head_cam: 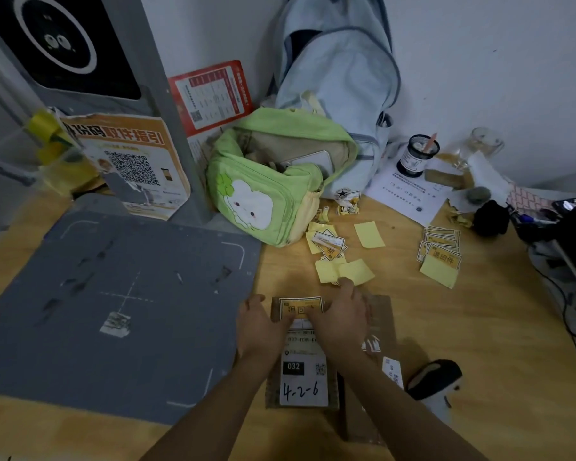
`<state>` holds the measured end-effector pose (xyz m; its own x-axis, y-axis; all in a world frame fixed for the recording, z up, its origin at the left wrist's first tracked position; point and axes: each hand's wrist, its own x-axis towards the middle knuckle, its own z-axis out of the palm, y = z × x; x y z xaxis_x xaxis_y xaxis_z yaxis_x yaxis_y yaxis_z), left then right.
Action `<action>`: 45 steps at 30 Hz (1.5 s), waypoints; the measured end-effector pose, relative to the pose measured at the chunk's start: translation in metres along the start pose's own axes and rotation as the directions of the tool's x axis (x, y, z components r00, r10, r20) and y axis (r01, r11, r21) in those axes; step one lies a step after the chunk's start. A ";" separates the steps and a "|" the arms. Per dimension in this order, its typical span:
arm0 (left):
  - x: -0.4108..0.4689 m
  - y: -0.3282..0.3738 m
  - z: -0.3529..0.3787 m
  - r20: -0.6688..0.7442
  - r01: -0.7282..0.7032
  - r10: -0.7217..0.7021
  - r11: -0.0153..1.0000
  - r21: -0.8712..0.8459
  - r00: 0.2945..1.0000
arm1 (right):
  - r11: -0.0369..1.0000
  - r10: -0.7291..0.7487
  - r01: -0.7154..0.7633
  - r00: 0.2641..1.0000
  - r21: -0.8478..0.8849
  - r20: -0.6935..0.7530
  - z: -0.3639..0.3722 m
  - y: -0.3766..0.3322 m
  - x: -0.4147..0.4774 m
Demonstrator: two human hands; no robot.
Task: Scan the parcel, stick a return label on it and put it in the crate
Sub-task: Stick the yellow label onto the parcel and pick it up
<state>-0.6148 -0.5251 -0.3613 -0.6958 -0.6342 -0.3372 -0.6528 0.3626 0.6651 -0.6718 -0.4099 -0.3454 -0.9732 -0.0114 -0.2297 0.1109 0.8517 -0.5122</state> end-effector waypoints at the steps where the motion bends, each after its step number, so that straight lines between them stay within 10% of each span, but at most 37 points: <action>1: -0.001 -0.001 0.001 0.047 0.039 -0.037 0.999 -0.032 0.998 | 0.998 0.050 -0.051 0.998 0.029 0.029 0.002 0.003 -0.001; 6: -0.007 0.001 0.005 0.151 0.099 -0.079 0.986 -0.132 0.985 | 0.961 0.151 -0.201 0.956 0.189 0.252 0.009 0.009 -0.011; 19: 0.000 0.041 -0.024 0.019 -0.017 0.026 0.928 -0.372 0.999 | 0.920 -0.065 -0.036 0.968 0.391 0.244 -0.037 -0.025 0.010; 31: 0.000 0.108 -0.078 -0.042 -0.233 0.238 0.874 -0.425 0.970 | 0.861 -0.048 0.041 0.999 0.507 0.002 -0.103 -0.066 -0.004; 45: -0.075 0.198 -0.136 0.081 -0.520 0.630 0.700 -0.490 0.772 | 0.794 0.106 0.163 0.911 0.585 -0.398 -0.219 -0.082 -0.088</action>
<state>-0.6509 -0.4982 -0.1140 -0.9729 -0.2061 0.1047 0.0514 0.2489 0.9672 -0.6395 -0.3642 -0.1021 -0.9552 0.2886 0.0659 0.0472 0.3680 -0.9286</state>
